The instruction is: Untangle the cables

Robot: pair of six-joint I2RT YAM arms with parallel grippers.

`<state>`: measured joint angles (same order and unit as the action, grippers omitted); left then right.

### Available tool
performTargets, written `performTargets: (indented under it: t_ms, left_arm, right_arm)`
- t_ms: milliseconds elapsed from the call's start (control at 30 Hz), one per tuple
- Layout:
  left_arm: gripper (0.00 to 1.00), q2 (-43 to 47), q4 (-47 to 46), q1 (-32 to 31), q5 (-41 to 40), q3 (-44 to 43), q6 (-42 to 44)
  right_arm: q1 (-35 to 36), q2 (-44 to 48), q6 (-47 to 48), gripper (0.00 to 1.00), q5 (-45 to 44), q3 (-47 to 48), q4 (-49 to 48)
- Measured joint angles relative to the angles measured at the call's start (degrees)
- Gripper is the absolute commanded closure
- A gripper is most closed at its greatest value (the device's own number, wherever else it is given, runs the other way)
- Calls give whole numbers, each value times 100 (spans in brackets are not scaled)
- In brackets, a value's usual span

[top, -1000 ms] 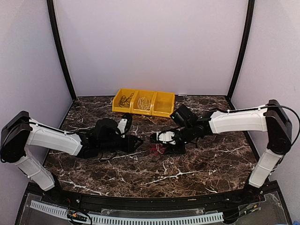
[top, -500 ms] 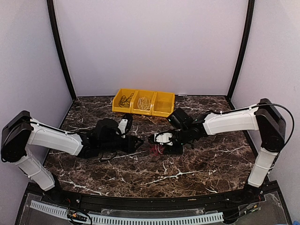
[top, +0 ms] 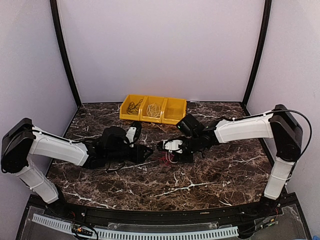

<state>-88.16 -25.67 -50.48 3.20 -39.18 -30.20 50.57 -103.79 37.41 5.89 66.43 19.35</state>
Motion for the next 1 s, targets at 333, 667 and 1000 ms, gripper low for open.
performTargets:
  t_ms: [333,667,1000]
  left_arm:
    - [62,-109,-90,0,101,0,-39]
    - [62,-109,-109,0,109,0,-48]
    - [62,-153,-177,0,136,0,-48]
  right_arm:
    - [2,-125,-20,68,-326,55,-96]
    - [11,-133,-11,68,-96,105,127]
    - [164,267,92,73,144,66,553]
